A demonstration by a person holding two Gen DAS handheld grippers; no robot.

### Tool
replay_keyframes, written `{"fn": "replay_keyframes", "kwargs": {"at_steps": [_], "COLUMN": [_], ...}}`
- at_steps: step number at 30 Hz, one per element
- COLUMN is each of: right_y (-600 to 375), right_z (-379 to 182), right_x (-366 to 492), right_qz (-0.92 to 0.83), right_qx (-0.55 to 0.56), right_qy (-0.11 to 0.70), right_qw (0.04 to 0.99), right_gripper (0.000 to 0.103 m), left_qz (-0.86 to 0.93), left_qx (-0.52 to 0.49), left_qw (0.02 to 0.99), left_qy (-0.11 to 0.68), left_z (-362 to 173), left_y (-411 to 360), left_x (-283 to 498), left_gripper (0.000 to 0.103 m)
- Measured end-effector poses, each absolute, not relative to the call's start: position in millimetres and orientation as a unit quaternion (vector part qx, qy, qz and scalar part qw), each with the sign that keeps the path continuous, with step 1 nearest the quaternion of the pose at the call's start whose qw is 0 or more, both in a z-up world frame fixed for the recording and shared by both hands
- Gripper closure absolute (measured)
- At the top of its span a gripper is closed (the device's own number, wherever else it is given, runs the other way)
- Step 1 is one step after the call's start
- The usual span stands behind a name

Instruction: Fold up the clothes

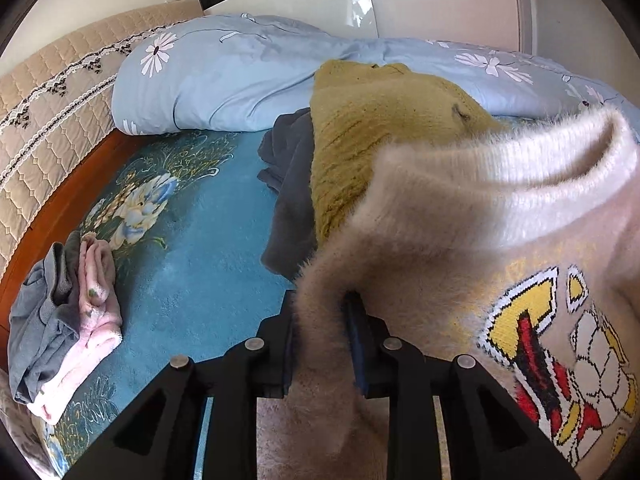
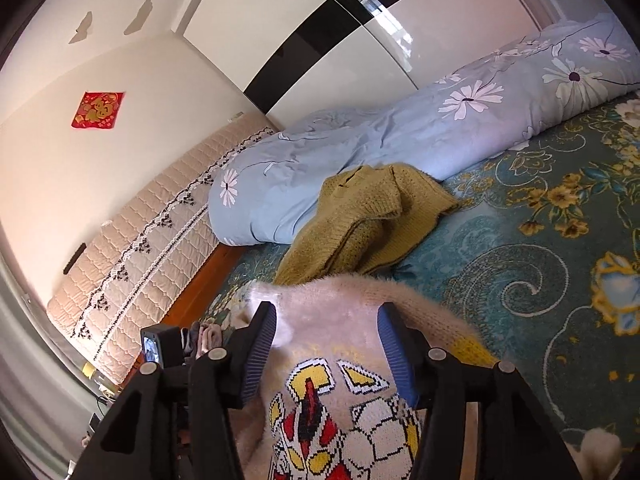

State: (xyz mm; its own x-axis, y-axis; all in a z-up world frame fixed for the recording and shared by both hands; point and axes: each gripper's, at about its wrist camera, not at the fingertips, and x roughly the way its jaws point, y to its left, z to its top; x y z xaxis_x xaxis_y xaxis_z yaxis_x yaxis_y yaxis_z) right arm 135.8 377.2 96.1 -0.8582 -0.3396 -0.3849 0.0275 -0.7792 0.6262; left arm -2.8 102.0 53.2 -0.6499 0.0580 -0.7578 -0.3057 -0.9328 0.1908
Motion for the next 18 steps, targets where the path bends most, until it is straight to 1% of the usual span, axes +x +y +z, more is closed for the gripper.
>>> {"fn": "replay_keyframes", "kwargs": {"at_steps": [3, 5, 7, 9, 11, 13, 14, 18], "right_y": [376.3, 376.5, 376.9, 376.0, 374.1, 371.8, 370.0, 363.2], "right_z": [95.1, 95.6, 96.1, 95.9, 96.1, 96.6, 96.0, 92.6], "right_x": [135.9, 137.1, 138.2, 138.4, 138.7, 139.1, 138.7, 137.0], "right_qz": [-0.914, -0.915, -0.916, -0.917, -0.918, -0.920, -0.921, -0.923], "right_qx": [0.247, 0.243, 0.240, 0.238, 0.239, 0.240, 0.242, 0.252], "right_qy": [-0.308, -0.307, -0.308, -0.306, -0.301, -0.295, -0.291, -0.276], "right_qw": [0.093, 0.094, 0.095, 0.094, 0.094, 0.093, 0.092, 0.086], "right_gripper": [0.046, 0.044, 0.042, 0.042, 0.042, 0.040, 0.040, 0.039], "left_qz": [0.894, 0.895, 0.898, 0.904, 0.906, 0.902, 0.899, 0.882], "left_qx": [-0.415, -0.412, -0.405, -0.394, -0.388, -0.395, -0.399, -0.434], "left_qw": [0.122, 0.141, 0.156, 0.163, 0.166, 0.170, 0.172, 0.171], "left_qy": [0.121, 0.095, 0.069, 0.034, -0.010, -0.043, -0.059, -0.069], "left_z": [64.1, 78.0, 91.3, 101.6, 104.7, 98.0, 94.4, 58.9], "left_y": [90.3, 72.8, 52.0, 22.4, -10.2, -34.7, -46.7, -72.5], "left_x": [1.3, 9.8, 18.6, 28.3, 38.9, 50.5, 56.3, 68.4], "left_gripper": [0.070, 0.059, 0.056, 0.055, 0.049, 0.043, 0.041, 0.040]}}
